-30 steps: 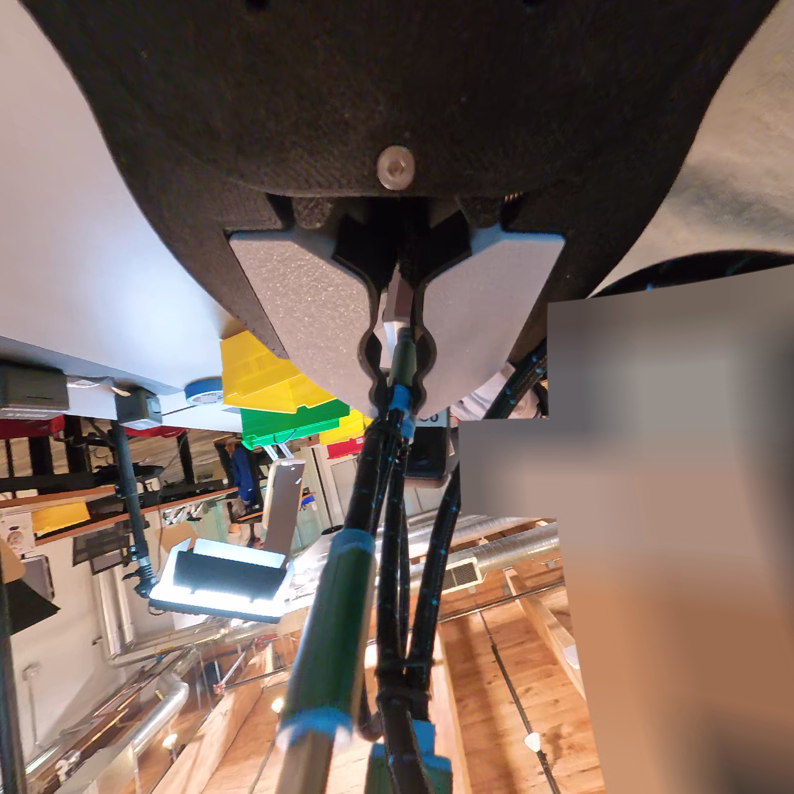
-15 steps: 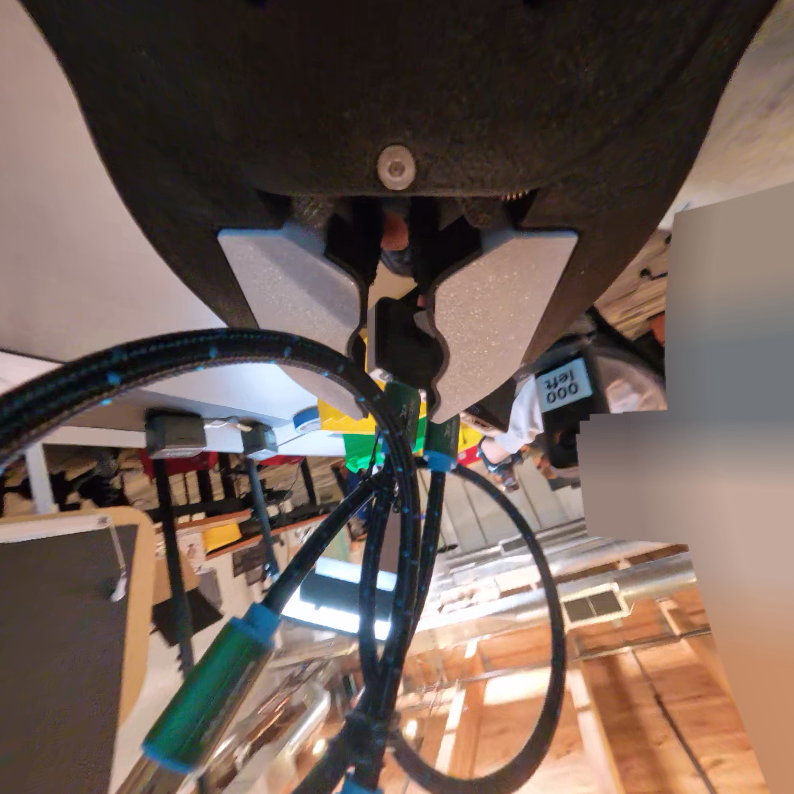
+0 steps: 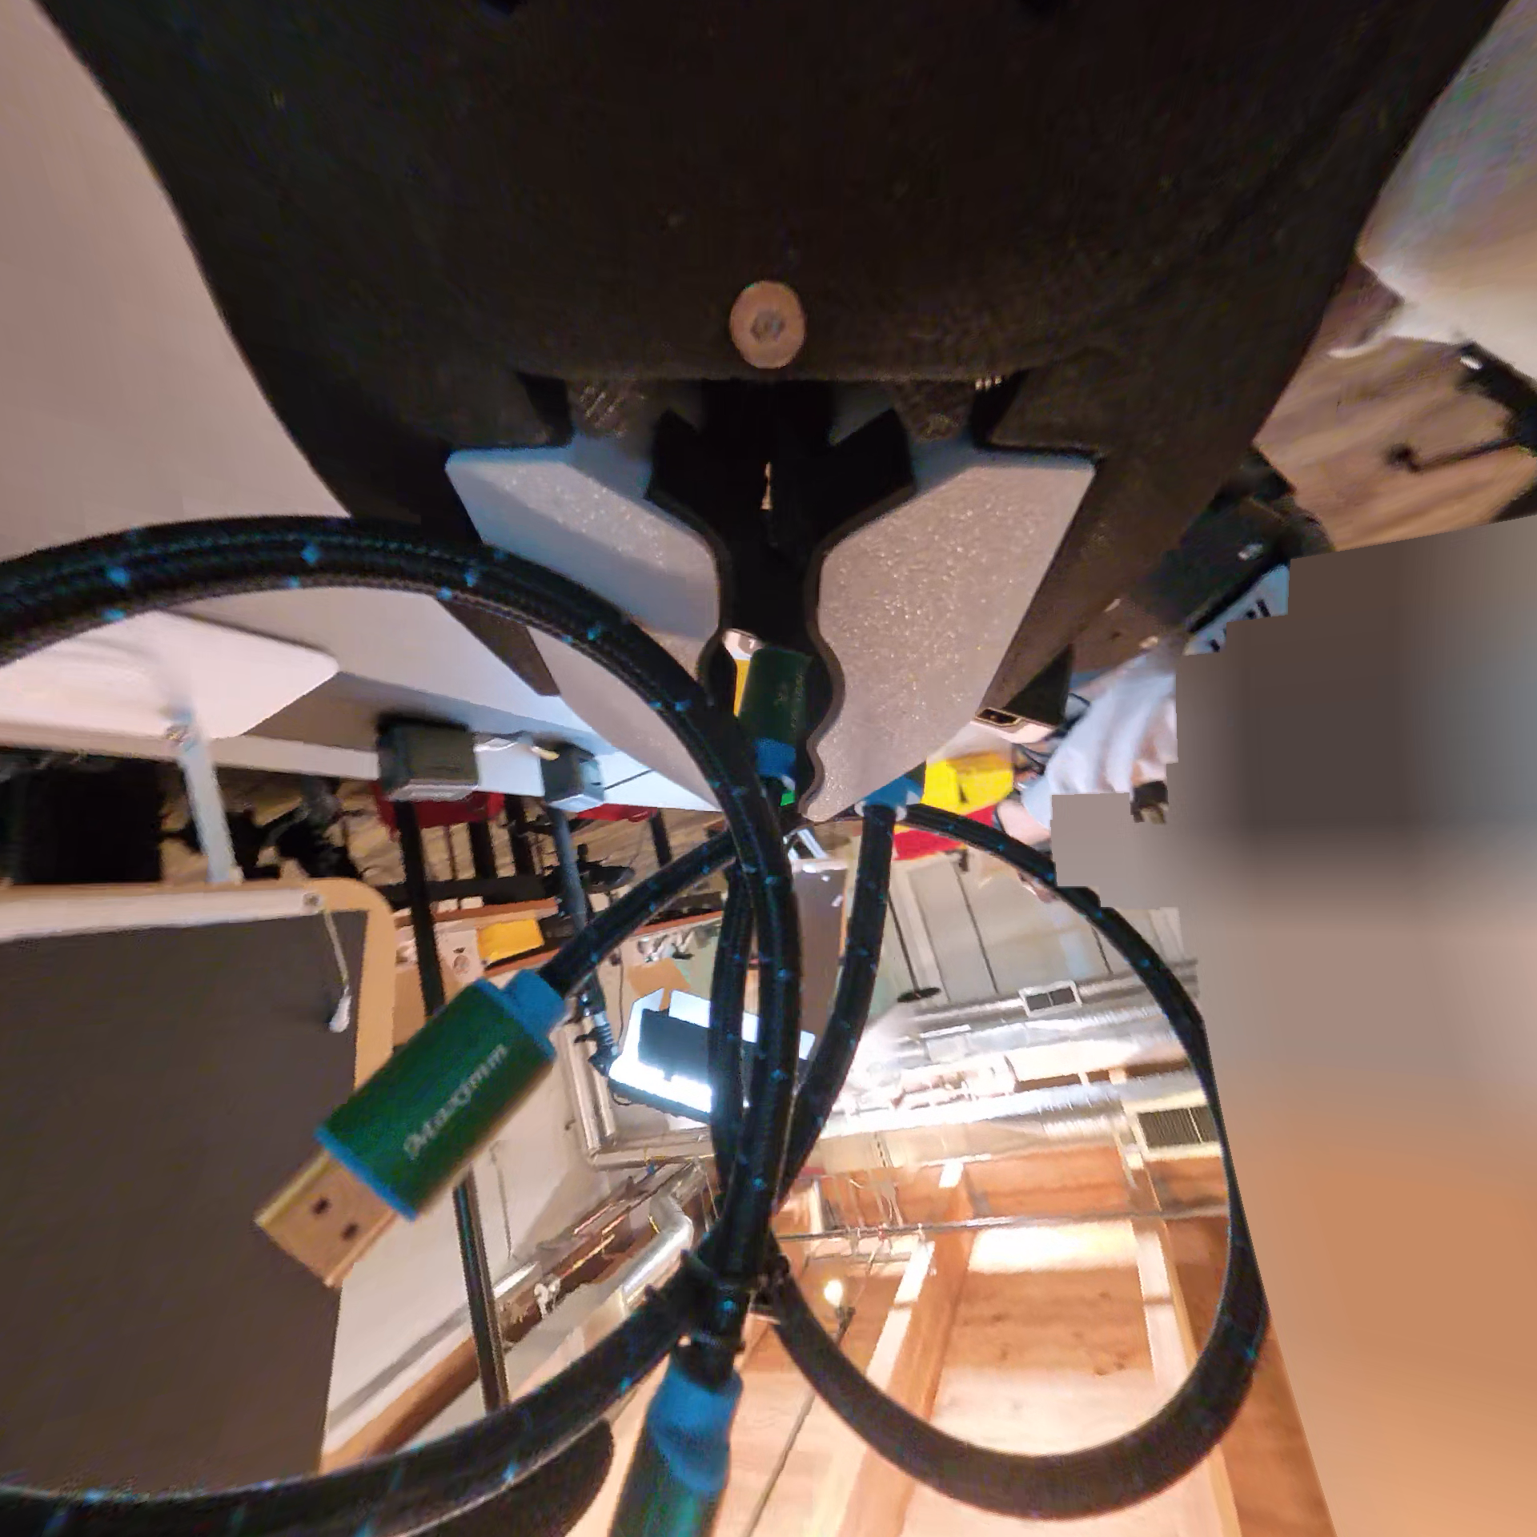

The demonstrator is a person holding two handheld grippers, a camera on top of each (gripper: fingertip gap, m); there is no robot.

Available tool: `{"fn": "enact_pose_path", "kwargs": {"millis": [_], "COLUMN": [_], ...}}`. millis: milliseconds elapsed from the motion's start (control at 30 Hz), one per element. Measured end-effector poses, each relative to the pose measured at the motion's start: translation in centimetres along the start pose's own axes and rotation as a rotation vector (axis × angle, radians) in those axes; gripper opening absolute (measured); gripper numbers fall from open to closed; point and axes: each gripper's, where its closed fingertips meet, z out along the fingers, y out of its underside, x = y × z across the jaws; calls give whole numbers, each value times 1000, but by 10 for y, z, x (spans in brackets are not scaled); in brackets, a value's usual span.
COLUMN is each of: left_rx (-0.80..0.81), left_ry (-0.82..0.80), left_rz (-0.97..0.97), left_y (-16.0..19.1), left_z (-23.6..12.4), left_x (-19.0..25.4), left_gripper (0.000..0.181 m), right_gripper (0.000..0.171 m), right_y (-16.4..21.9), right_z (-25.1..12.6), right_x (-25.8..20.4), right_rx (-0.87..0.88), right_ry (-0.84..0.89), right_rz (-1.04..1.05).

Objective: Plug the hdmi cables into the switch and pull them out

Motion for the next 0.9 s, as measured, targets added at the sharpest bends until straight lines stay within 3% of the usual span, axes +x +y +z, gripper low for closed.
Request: {"fn": "enact_pose_path", "kwargs": {"millis": [33, 300, 500, 633, 800, 900], "left_rx": [6, -48, -150, -216, -243, -248], "left_ry": [6, 69, 95, 124, 142, 173], "left_rz": [-23, -164, -159, -162, -158, -162], "left_y": [0, 5, 13, 23, 26, 25], "left_z": [1, 8, 6, 6, 12, 15], "left_x": [2, 9, 8, 6, 3, 7], "left_gripper": [23, 24, 24, 27, 24, 24], "right_gripper": [10, 9, 9, 7, 9, 11], "right_y": [-2, -3, 2, 6, 7, 3], "right_z": [-1, -3, -3, -2, -4, -7], "right_x": [-1, 7, 11, 13, 20, 23], "right_rx": [-7, -35, -98, -168, -130, -126], "right_ry": [-2, 8, 59, 133, 159, 83], "right_rz": [-33, -28, -156, -347, -300, -148]}}
